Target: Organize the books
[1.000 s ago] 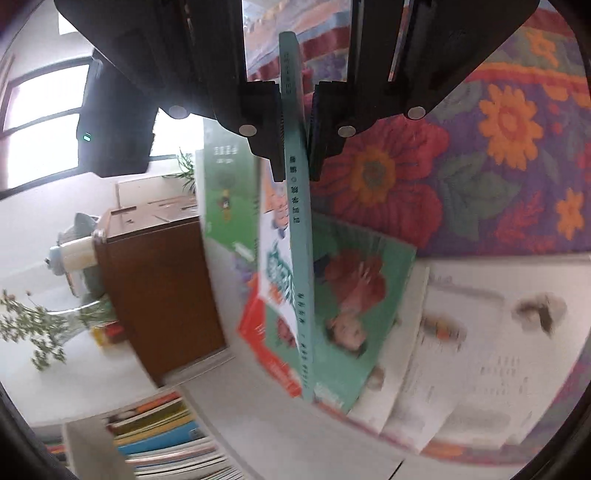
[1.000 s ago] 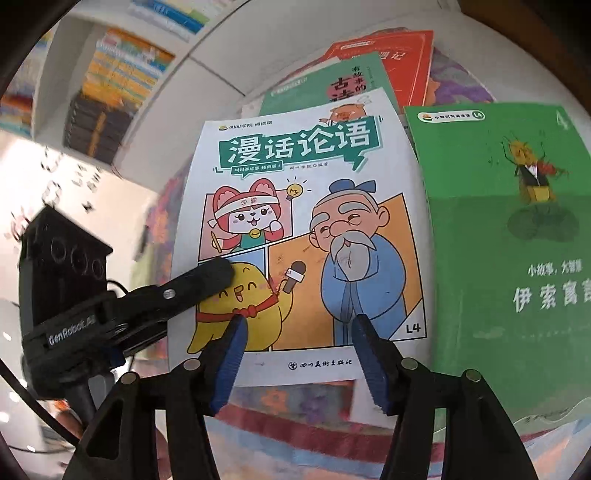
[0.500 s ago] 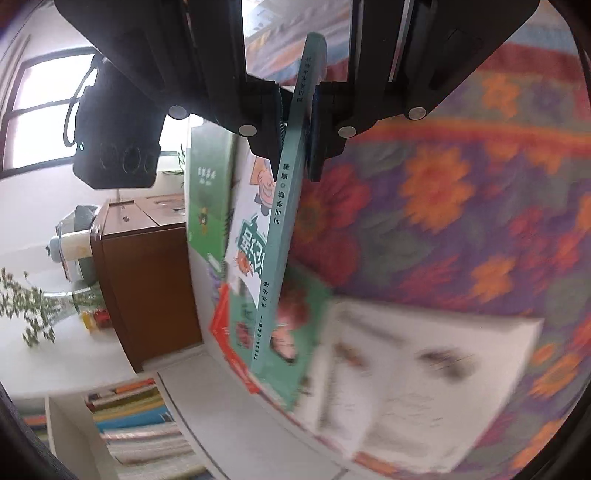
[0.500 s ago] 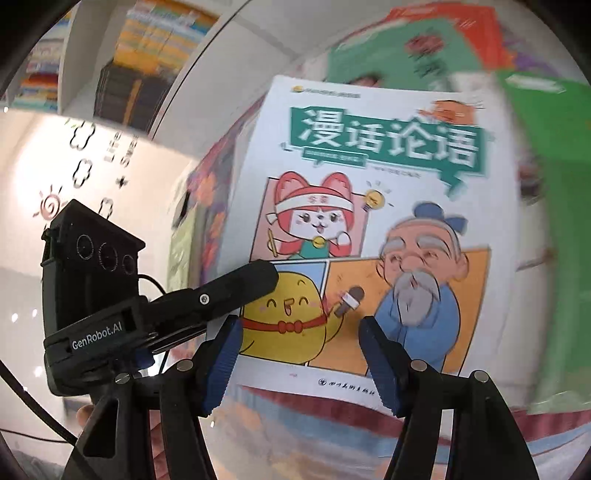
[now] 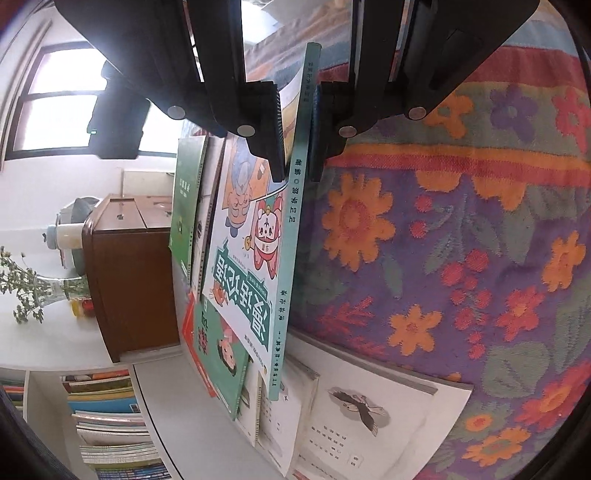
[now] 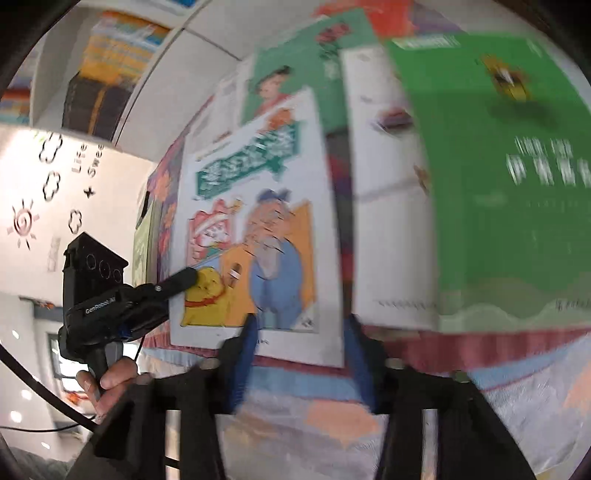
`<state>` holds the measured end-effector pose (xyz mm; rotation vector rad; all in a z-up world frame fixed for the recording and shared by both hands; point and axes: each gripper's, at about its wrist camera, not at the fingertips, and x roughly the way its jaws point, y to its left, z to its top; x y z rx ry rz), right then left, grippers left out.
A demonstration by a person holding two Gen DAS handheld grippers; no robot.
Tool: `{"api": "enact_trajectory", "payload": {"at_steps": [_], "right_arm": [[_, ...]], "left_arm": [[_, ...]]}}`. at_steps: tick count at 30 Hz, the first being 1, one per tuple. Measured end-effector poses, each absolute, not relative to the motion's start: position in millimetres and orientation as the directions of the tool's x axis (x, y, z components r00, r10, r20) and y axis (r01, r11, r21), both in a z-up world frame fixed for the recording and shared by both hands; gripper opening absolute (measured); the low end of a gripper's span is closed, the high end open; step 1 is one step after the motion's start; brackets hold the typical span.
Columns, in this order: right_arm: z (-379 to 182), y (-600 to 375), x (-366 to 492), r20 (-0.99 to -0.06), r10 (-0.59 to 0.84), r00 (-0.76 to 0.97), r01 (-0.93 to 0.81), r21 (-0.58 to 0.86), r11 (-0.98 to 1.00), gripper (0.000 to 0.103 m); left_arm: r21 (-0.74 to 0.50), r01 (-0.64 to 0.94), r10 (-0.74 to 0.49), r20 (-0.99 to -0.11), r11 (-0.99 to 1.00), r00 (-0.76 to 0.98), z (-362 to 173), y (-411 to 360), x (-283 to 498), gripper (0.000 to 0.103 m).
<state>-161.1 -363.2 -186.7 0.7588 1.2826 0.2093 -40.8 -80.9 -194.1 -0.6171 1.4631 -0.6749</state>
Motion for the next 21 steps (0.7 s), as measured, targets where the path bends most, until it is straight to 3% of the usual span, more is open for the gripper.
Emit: {"api": "enact_trajectory", "payload": {"at_steps": [6, 10, 12, 15, 19, 21], "right_arm": [[-182, -346, -160, -0.842, 0.443, 0.307, 0.255, 0.521, 0.814, 0.035], [-179, -324, -159, -0.906, 0.294, 0.304, 0.268, 0.377, 0.886, 0.035], [-178, -316, -158, -0.916, 0.249, 0.314, 0.259, 0.335, 0.906, 0.044], [-181, -325, -157, -0.878, 0.319, 0.357, 0.286, 0.428, 0.857, 0.062], [-187, -344, -153, -0.802, 0.459, 0.382, 0.336, 0.584, 0.739, 0.062], [-189, -354, -158, -0.65, 0.627, 0.431, 0.363, 0.76, 0.539, 0.06]], "left_arm": [[-0.732, 0.035, -0.732, -0.681, 0.68, -0.036, -199, -78, -35, 0.012], [-0.697, 0.063, -0.695, -0.717, 0.714, -0.057, -202, -80, -33, 0.017], [-0.689, 0.082, -0.685, -0.725, 0.72, -0.074, -203, -84, -33, 0.018], [-0.673, 0.118, -0.669, -0.739, 0.73, -0.079, -201, -89, -35, 0.02], [-0.711, 0.118, -0.703, -0.703, 0.693, -0.108, -200, -91, -36, 0.02], [-0.744, 0.101, -0.735, -0.668, 0.66, -0.116, -199, -89, -35, 0.02]]}}
